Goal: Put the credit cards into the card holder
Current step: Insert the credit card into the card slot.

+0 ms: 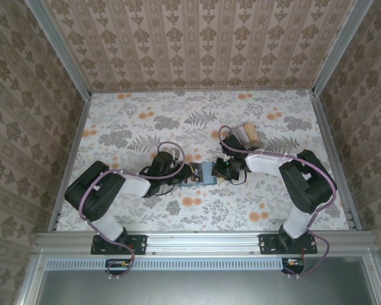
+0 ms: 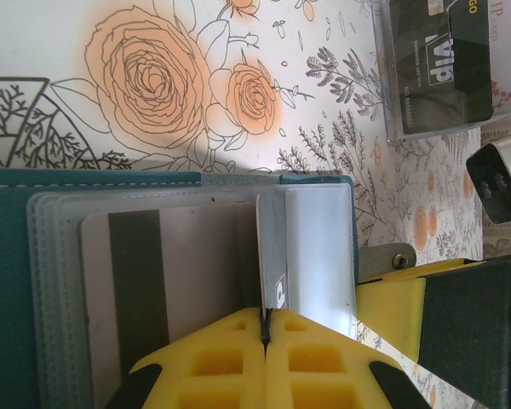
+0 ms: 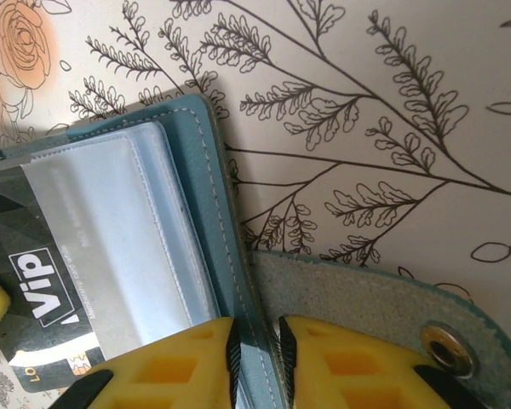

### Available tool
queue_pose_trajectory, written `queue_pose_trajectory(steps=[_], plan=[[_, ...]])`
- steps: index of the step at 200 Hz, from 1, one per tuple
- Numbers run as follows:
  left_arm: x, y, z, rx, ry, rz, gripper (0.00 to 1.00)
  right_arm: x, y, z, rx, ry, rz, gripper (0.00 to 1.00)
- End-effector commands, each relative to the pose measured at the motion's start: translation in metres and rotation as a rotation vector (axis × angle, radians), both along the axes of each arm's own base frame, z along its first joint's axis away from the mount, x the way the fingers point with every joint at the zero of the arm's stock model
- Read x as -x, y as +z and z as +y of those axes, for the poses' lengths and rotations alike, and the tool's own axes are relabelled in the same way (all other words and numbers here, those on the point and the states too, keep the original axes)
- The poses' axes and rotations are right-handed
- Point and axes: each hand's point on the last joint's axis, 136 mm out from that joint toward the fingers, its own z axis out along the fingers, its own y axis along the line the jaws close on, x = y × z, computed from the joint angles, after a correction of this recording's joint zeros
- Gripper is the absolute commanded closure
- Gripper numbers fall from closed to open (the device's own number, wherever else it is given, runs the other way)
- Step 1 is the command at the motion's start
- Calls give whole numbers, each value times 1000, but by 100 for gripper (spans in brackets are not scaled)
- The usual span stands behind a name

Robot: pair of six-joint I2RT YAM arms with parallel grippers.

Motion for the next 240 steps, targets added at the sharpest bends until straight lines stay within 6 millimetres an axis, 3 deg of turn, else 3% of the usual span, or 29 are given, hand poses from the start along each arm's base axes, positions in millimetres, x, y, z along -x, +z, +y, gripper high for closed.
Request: queue_pose_trajectory(steps=[1, 57, 105, 161, 240], plan=[[5, -11, 7, -37, 13, 45, 100, 9, -1, -13, 89, 7, 23, 73], [5, -11, 11, -45, 20, 44, 100, -2, 19, -6, 54, 22, -44, 70], [3, -11, 9, -45, 16, 46, 100, -5, 4, 3, 46, 50, -5, 70], [3, -12, 6, -43, 5, 54, 100, 2, -12, -4, 92, 58, 38, 75], [5, -15, 6, -41, 0, 67, 98, 7, -20, -9, 108, 59, 45, 78]])
